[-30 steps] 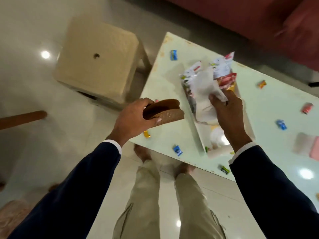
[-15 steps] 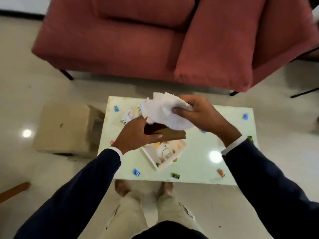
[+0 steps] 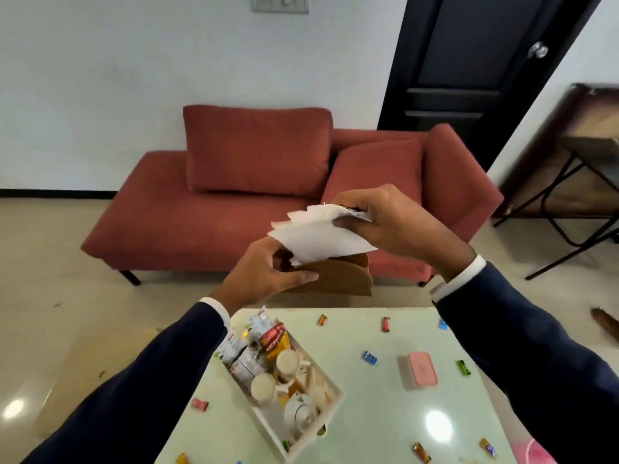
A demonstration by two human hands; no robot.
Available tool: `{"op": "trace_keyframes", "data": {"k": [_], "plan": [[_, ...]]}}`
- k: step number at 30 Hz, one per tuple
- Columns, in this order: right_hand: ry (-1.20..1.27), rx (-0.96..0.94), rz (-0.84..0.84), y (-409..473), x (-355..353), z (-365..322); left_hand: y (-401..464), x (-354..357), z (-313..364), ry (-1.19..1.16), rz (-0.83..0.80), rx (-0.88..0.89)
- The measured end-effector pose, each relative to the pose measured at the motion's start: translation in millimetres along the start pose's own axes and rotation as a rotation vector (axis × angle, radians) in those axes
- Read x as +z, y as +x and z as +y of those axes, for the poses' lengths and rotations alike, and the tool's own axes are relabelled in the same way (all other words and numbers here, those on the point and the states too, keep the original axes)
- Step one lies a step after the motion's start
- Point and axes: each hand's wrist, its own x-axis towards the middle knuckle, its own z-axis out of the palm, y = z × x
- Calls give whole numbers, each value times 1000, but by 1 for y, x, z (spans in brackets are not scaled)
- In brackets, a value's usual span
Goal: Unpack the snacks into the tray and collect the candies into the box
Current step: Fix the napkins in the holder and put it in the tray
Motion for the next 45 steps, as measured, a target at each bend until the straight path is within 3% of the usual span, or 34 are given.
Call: {"op": "trace_keyframes", "data": {"k": [4, 7, 10, 16, 23, 26, 30, 33, 38, 45], "plan": [[193, -75, 12, 2, -7, -6, 10, -7, 17, -5, 70, 38], [104, -88, 49, 8, 3, -5, 15, -10, 20, -14, 82, 45], [187, -22, 49, 12, 8, -6, 16, -11, 22, -107, 99, 33], [127, 55, -97, 14, 3, -5, 14, -10, 24, -119, 129, 32], [273, -74, 352, 10, 2, -15, 12, -8, 36, -270, 185, 73], [314, 4, 402, 7, -1, -12, 9, -6, 44, -283, 195, 111], [780, 239, 336, -6, 16, -10, 5, -4, 48, -299, 180, 73], [923, 310, 381, -12, 37, -14, 3, 2, 43, -279, 177, 29], [905, 236, 403, -14, 52, -17, -3, 7, 49, -192, 127, 81], [740, 68, 269, -20, 51, -13, -3, 5, 56, -175, 81, 106]]}}
